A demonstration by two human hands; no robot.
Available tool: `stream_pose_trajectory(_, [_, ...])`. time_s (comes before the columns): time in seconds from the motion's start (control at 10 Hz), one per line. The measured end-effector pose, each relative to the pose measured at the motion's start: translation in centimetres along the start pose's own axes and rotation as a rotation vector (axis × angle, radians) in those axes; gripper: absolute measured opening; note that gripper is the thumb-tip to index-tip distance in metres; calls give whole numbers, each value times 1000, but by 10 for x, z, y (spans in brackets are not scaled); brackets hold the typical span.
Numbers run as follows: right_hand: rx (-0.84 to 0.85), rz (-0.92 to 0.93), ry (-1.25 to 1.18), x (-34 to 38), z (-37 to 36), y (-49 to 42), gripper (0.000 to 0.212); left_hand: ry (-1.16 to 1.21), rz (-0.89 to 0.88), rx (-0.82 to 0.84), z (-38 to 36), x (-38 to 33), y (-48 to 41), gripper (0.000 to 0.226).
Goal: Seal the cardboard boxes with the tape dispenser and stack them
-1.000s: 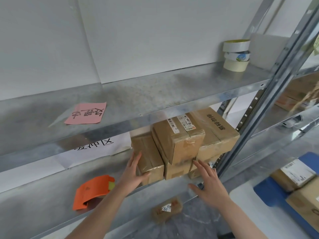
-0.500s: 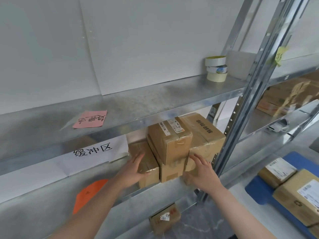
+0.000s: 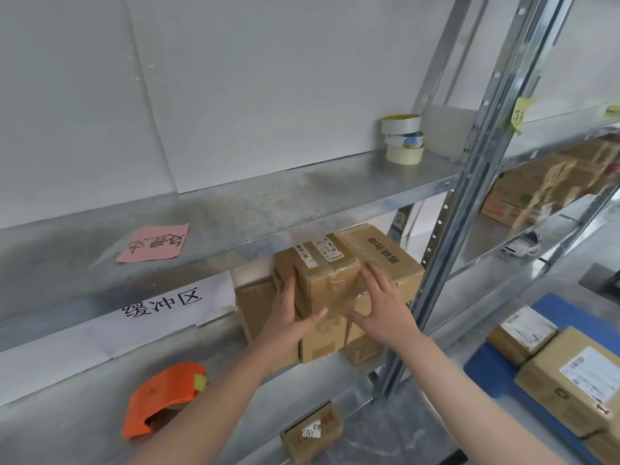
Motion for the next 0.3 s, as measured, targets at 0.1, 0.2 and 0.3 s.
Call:
stream_pose_trajectory(0.1, [27,-12,41,-7,2,-12,92,-8,5,33,-8,-4,-5,114])
stream_pose_trajectory(0.2, [92,-22,76,-10,-3,-10,92,-6,1,18,-10,-3,-5,111])
stream_pose_trajectory(0.3, [114,-19,100,-11,-10,-3,95,-64,-1,-2,1,4,-2,105])
Point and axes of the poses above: each hand's wrist, its own y-axis away from the middle knuckle, its own z-axis out of the back of the hand, x = y × z, the point moved 9 cm from there along -y, towards the middle knuckle, and after that the axes turned 12 degrees about y, right-handed, at the moved point
